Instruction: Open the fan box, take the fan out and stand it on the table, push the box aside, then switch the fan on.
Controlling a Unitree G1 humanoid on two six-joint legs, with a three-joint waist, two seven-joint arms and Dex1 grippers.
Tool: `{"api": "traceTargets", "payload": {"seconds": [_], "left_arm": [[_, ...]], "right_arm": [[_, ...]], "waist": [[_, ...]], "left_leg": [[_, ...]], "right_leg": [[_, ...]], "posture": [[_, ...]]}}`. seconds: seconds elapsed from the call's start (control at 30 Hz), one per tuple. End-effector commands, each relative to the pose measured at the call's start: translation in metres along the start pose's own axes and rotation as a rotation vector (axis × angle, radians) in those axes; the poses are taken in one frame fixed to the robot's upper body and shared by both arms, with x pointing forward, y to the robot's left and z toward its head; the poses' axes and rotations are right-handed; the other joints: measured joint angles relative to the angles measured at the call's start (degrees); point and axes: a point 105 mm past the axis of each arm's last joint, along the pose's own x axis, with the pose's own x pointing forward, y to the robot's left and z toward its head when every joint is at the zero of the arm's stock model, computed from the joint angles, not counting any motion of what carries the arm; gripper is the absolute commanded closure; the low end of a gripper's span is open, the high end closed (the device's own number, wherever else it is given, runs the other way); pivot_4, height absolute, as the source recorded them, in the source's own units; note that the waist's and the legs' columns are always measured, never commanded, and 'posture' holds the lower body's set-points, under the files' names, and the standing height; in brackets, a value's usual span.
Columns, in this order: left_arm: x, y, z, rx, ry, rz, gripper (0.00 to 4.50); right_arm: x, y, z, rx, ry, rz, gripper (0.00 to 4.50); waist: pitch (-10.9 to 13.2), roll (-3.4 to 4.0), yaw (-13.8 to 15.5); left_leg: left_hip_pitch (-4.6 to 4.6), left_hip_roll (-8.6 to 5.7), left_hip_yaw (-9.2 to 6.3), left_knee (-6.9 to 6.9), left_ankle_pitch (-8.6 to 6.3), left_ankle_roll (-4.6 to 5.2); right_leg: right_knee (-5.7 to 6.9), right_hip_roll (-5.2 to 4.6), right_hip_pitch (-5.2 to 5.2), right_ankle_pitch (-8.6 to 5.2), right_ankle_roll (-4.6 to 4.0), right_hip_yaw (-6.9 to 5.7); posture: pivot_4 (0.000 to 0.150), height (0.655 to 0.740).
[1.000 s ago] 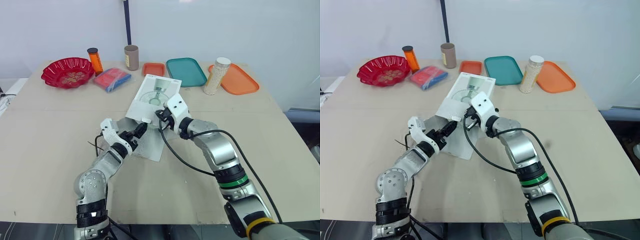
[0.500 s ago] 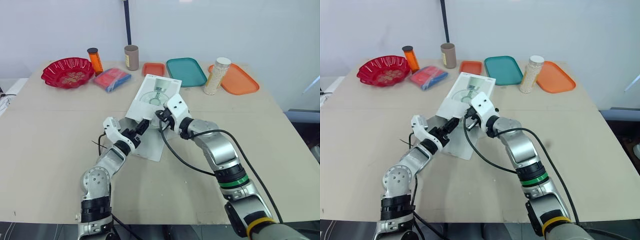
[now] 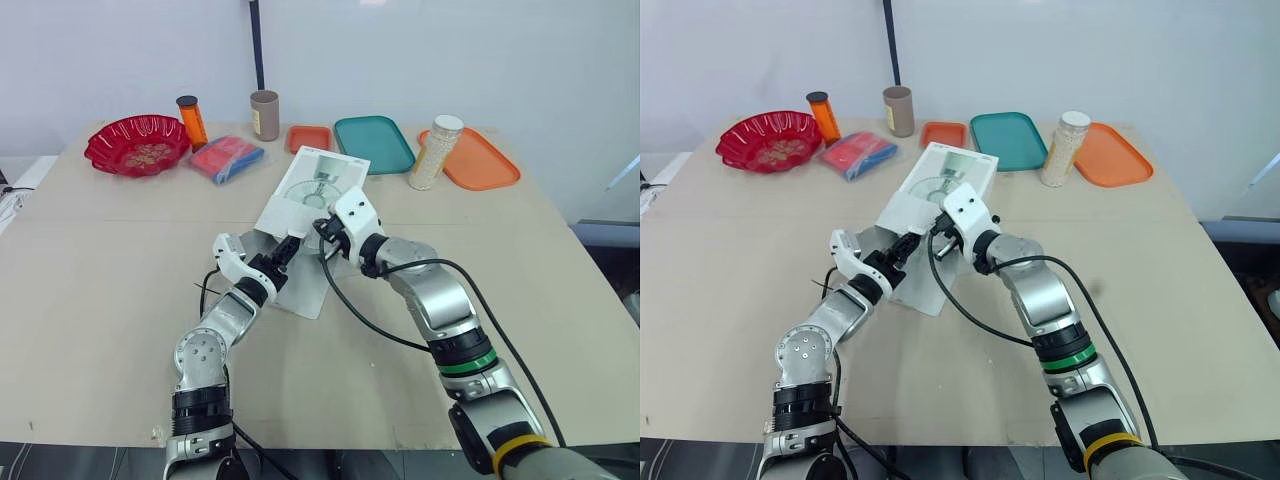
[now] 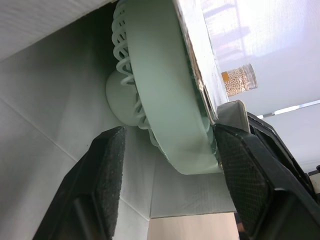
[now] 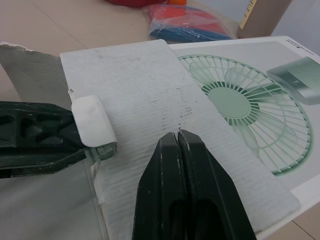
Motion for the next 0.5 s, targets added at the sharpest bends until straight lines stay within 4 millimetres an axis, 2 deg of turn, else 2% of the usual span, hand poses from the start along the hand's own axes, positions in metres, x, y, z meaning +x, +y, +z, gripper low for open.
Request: {"api": "traceTargets", "payload": {"seconds": [0.03, 0.07, 0.1, 0.17, 0.3, 0.5], "left_arm": [[0.0002, -0.0074, -0.0076, -0.057, -0.003, -0.033, 1.35], [0.0001, -0.0072, -0.0081, -0.058, -0.001, -0.032, 1.35], [-0.0001, -0.007, -0.008, -0.064, -0.002, -0.03, 1.76], [-0.0003, -0.0066, -0.0075, -0.069, -0.004, -0.029, 2.12], [-0.0008, -0.006, -0.0094, -0.067, 0.01, -0.024, 3.45], [-0.0031, -0.0036, -0.0076, -0.059, 0.013, -0.005, 3.45]], "right_arm": [[0.0021, 0.0033, -0.0173, 0.023, 0.065, 0.013, 4.5], [0.0023, 0.0032, -0.0171, 0.023, 0.065, 0.013, 4.5], [0.0024, 0.0031, -0.0169, 0.023, 0.064, 0.013, 4.5], [0.0025, 0.0031, -0.0166, 0.023, 0.063, 0.012, 4.5], [0.0031, 0.0027, -0.0167, 0.026, 0.064, 0.009, 4.5], [0.005, 0.0028, -0.0153, 0.033, 0.067, -0.001, 4.5]], "waist": [[0.0, 0.0, 0.0], [0.0, 0.0, 0.0], [0.0, 0.0, 0.0], [0.0, 0.0, 0.0], [0.0, -0.02, 0.0], [0.0, -0.02, 0.0]], "left_leg": [[0.0, 0.0, 0.0, 0.0, 0.0, 0.0], [0.0, 0.0, 0.0, 0.0, 0.0, 0.0], [-0.01, 0.0, 0.0, 0.0, 0.0, 0.0], [0.0, 0.0, 0.0, 0.0, 0.0, 0.0], [0.02, 0.0, -0.01, 0.01, 0.0, 0.0], [0.03, 0.0, -0.01, 0.0, 0.0, -0.01]], "right_leg": [[0.0, 0.0, 0.0, 0.0, 0.0, 0.0], [0.0, 0.0, 0.0, 0.0, 0.0, 0.0], [-0.01, 0.0, 0.0, 0.0, 0.0, 0.0], [-0.01, 0.0, 0.0, 0.0, 0.0, 0.0], [-0.01, 0.0, 0.03, 0.0, 0.01, 0.0], [-0.02, 0.0, 0.03, 0.01, 0.01, 0.0]], "posture": [[0.15, 0.74], [0.15, 0.74], [0.15, 0.74], [0.15, 0.74], [0.15, 0.74], [0.15, 0.74]]}}
